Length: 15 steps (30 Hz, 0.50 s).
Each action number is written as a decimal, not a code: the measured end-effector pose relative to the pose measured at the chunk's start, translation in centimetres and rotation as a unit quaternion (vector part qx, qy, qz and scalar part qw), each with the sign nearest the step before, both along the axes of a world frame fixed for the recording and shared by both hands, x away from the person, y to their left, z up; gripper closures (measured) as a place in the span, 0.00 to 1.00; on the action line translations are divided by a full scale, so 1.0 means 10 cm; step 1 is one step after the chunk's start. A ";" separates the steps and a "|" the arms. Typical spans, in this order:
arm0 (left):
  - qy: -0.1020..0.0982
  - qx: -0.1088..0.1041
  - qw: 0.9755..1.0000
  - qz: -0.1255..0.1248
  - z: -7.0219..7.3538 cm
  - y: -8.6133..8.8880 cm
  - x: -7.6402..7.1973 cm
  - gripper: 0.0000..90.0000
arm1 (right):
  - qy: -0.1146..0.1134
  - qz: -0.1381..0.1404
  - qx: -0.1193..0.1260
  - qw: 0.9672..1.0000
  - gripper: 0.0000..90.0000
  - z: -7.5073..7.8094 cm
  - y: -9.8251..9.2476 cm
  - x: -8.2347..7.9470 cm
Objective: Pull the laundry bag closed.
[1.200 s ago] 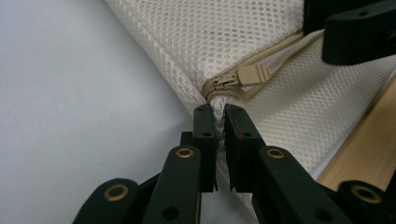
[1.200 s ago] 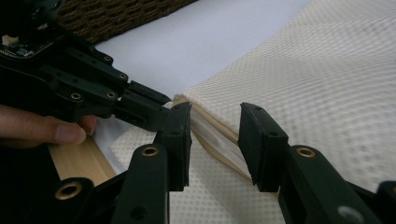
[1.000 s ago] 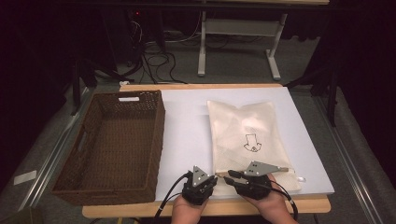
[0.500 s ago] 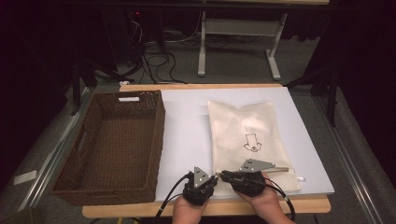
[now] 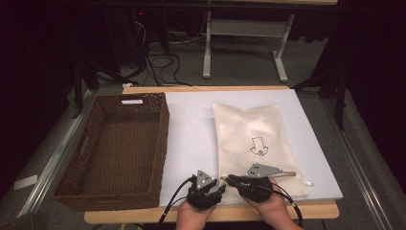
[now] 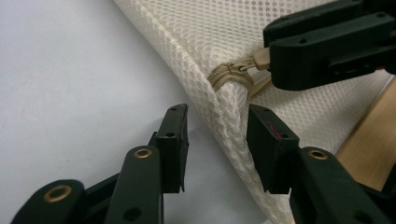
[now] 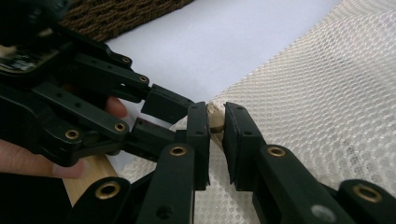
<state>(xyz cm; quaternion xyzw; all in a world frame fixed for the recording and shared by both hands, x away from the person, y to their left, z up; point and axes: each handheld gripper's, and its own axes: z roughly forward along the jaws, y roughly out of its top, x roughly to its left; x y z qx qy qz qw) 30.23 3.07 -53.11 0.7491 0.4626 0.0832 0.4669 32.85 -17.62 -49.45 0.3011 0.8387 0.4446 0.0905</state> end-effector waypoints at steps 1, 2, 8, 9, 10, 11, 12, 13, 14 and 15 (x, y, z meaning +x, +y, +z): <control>0.009 -0.014 1.000 -0.005 0.00 0.01 0.02 0.64 | -0.003 0.000 0.000 1.000 0.91 0.01 -0.02 -0.01; 0.016 -0.023 1.000 -0.008 -0.01 0.02 0.03 0.64 | -0.006 0.000 0.000 1.000 0.91 0.02 -0.03 -0.01; 0.012 -0.036 0.999 -0.024 0.01 0.02 0.03 0.92 | -0.005 0.000 0.002 1.000 0.91 0.04 -0.08 -0.02; 0.007 -0.030 0.999 -0.024 0.02 0.01 0.02 0.92 | -0.004 0.000 0.002 1.000 0.91 0.03 -0.08 -0.02; 0.008 -0.026 0.999 -0.023 0.01 0.00 0.02 0.94 | -0.004 0.001 0.002 1.000 0.91 0.03 -0.08 -0.02; 0.008 -0.026 0.999 -0.023 0.01 0.00 0.02 0.94 | -0.004 0.001 0.002 1.000 0.91 0.03 -0.08 -0.02; 0.009 -0.024 0.999 -0.023 0.01 -0.01 0.02 0.94 | -0.003 0.001 0.003 1.000 0.90 0.03 -0.08 -0.02; 0.007 -0.023 0.999 -0.023 0.00 -0.01 0.02 0.94 | -0.002 0.000 0.005 1.000 0.90 0.03 -0.08 -0.02; 0.007 -0.021 0.999 -0.023 0.00 -0.01 0.02 0.94 | -0.001 0.001 0.006 1.000 0.90 0.03 -0.08 -0.03; 0.007 -0.021 1.000 -0.022 0.00 -0.01 0.02 0.94 | 0.000 0.000 0.008 1.000 0.90 0.03 -0.08 -0.03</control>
